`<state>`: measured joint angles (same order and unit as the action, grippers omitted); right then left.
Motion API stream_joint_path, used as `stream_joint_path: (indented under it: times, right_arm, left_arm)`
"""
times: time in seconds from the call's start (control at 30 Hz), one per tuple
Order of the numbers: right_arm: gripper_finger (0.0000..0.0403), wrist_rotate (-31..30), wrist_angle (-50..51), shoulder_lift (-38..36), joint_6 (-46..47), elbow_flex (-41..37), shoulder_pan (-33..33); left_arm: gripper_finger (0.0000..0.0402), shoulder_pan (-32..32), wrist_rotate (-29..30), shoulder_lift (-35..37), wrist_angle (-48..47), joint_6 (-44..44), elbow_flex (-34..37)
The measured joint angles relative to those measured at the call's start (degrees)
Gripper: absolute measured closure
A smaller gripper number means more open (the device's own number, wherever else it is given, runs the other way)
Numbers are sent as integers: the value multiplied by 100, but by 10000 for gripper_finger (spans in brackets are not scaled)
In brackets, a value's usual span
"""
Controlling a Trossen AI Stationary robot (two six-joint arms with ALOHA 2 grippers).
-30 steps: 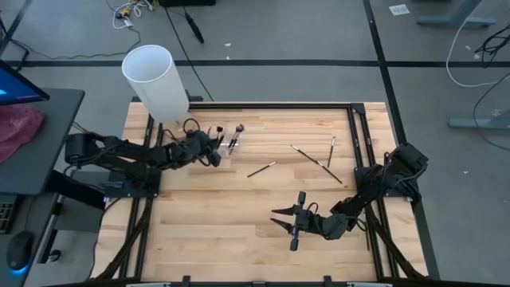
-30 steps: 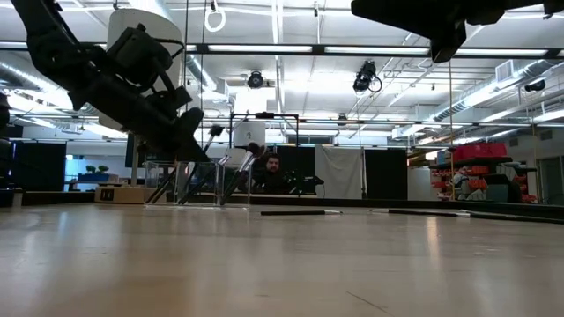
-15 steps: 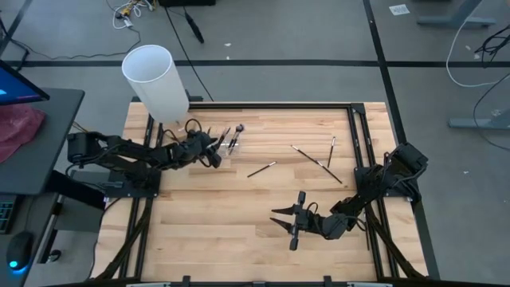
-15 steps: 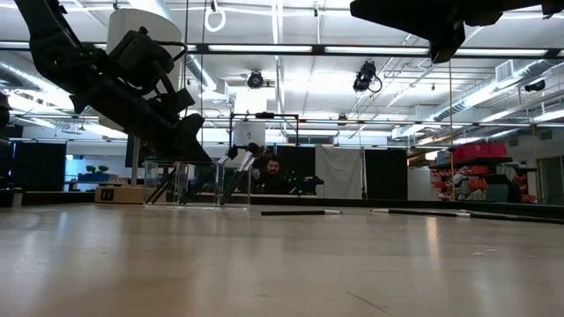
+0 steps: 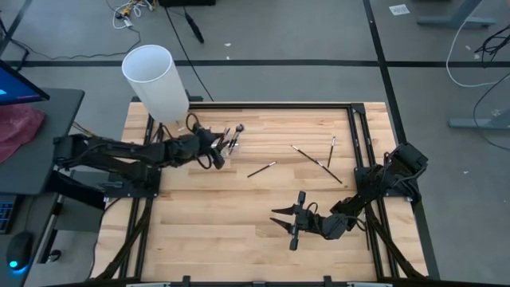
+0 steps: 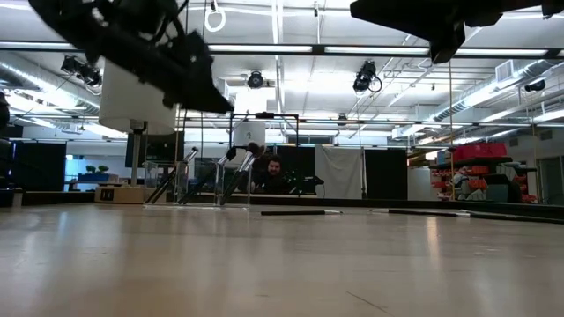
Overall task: Put items in baskets/containers
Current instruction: Put the eyeshadow brush into the transparent organizer
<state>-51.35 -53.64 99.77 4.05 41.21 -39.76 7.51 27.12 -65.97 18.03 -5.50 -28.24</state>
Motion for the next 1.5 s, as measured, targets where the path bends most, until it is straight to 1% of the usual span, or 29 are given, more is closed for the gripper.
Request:
stream_joint_path:
  times: [0.2, 0.3, 0.47, 0.6, 0.73, 0.77, 0.83, 0.97, 1.03, 1.1, 1.13, 1.17, 1.23, 1.27, 1.33, 1.4, 1.5]
  right_arm:
    - [289, 0, 107, 0, 4, 0, 1]
    - [289, 0, 191, 2, 25, 2, 1]
    - [289, 0, 672, 2, 318, 2, -106]
    - [289, 88, 1302, 2, 1047, 2, -294]
    - [289, 759, 2279, 2, 2123, 4, -509]
    - [289, 978, 2537, -1, 2480, 4, -557]
    - [289, 1612, 3152, -35, 3242, 4, -633]
    - [289, 3142, 4597, -202, 4826, 4, -698]
    - [289, 3803, 5459, -299, 5463, 4, -698]
    - [289, 4134, 6174, -448, 5835, 41, -685]
    - [289, 4186, 6511, -524, 5909, 38, -676]
    - [289, 4148, 6814, -584, 5912, 39, -674]
    - [289, 3859, 7437, -755, 5757, 33, -638]
    - [289, 3599, 7695, -862, 5648, 0, -611]
    - [289, 2756, 8156, -1082, 5416, -39, -497]
    - [289, 2020, 8336, -1439, 5394, -95, -350]
    - [289, 1387, 8474, -1964, 5274, -461, 40]
  left_arm:
    - [275, -909, 8, 122, -1554, 23, -1171]
    - [291, -1476, 18, 113, -2092, -51, -1544]
    - [318, -2484, 39, 102, -2171, -506, -1502]
    - [338, -3243, 424, -43, -2102, -1300, -1301]
    - [353, -3892, 1054, -468, -1934, -1865, -1114]
    - [356, -3995, 1181, -619, -1769, -1961, -1080]
    - [361, -4171, 1354, -937, -1654, -2121, -1042]
    - [367, -4253, 1398, -1606, -853, -2194, -1050]
    - [367, -4226, 1400, -1918, -432, -2192, -1048]
    - [367, -4177, 1400, -2214, 26, -2106, -1050]
    - [367, -4157, 1400, -2357, 264, -2040, -1050]
    - [367, -4139, 1400, -2495, 510, -1921, -1048]
    - [367, -4079, 1398, -2742, 1059, -1694, -1050]
    - [367, -4049, 1358, -2849, 1308, -1595, -1052]
    - [367, -3981, 1246, -3005, 1655, -1436, -1053]
    - [367, -3909, 1082, -3131, 1899, -1358, -1081]
    - [367, -3822, 873, -3179, 2045, -1336, -1081]
